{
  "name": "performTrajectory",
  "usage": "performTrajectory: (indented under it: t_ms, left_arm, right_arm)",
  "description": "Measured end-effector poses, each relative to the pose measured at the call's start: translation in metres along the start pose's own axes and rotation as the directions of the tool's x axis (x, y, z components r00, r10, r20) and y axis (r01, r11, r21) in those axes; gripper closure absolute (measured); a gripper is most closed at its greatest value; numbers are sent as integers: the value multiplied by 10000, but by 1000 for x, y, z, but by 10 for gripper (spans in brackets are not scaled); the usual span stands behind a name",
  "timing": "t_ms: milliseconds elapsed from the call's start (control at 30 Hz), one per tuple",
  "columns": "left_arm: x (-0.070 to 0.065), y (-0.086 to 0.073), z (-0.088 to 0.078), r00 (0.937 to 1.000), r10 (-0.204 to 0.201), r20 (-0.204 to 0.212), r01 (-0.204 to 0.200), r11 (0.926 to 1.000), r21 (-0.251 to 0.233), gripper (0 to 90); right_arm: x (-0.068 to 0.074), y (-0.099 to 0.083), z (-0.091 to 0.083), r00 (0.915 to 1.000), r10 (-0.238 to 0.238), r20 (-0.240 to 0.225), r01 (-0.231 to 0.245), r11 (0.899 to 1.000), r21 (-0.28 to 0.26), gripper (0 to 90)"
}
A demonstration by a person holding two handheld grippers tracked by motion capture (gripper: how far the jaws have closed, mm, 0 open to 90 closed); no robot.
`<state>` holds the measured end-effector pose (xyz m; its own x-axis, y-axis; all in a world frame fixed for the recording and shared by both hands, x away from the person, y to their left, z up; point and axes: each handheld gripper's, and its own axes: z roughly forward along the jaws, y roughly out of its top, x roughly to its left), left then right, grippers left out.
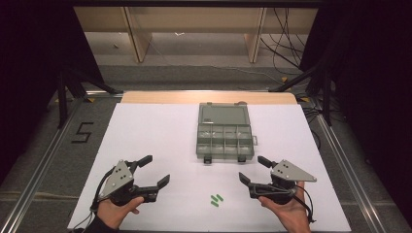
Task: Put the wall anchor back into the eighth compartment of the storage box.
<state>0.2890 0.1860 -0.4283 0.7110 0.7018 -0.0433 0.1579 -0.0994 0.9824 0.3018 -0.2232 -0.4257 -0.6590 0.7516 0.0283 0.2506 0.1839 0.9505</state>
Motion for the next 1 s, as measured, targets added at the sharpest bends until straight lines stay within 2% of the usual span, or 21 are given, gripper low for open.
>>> performTrajectory:
  t_ms: [67,100,200,300,400,467,533,567,600,633,800,1000]
  left_arm:
    - [0,0,0,10000,-3,0,3,10000,6,160]
    - [0,0,0,10000,-2,-2,2,10000,6,159]
    - [0,0,0,10000,3,1,-3,10000,1,160]
    - [0,0,0,10000,3,-5,-3,10000,5,160]
    - [0,0,0,10000,10,-6,-10,10000,17,160]
    - [0,0,0,10000,15,-10,-15,10000,28,160]
    - [0,0,0,10000,18,-10,-18,10000,33,160]
    - [0,0,0,10000,12,-10,-12,10000,29,160]
    - [0,0,0,10000,2,-10,-2,10000,28,160]
    - [0,0,0,10000,4,16,-4,10000,15,160]
    - [0,0,1,10000,17,63,-17,10000,32,160]
    - [0,0,2,10000,6,70,-5,10000,-5,160]
  right_arm:
    - [0,0,0,10000,-3,-5,3,10000,36,166]
    - [0,1,-1,10000,-58,9,58,9996,277,166]
    - [0,0,1,10000,-77,-40,78,9998,185,166]
    - [1,0,1,9998,-173,71,171,9992,355,171]
    - [3,0,4,9999,-126,-12,127,9982,578,177]
    - [3,0,6,9991,-388,-169,400,9965,731,196]
    - [4,-1,8,9990,-388,-225,406,9958,815,200]
    - [5,-1,8,9986,-427,-297,457,9930,1085,201]
    - [5,-1,9,9981,-549,-262,573,9933,1007,203]
    - [7,-2,11,9978,-540,-371,586,9890,1356,218]
    - [10,-4,16,9965,-651,-521,731,9824,1719,221]
    - [12,-5,23,9916,-1022,-792,1165,9720,2041,231]
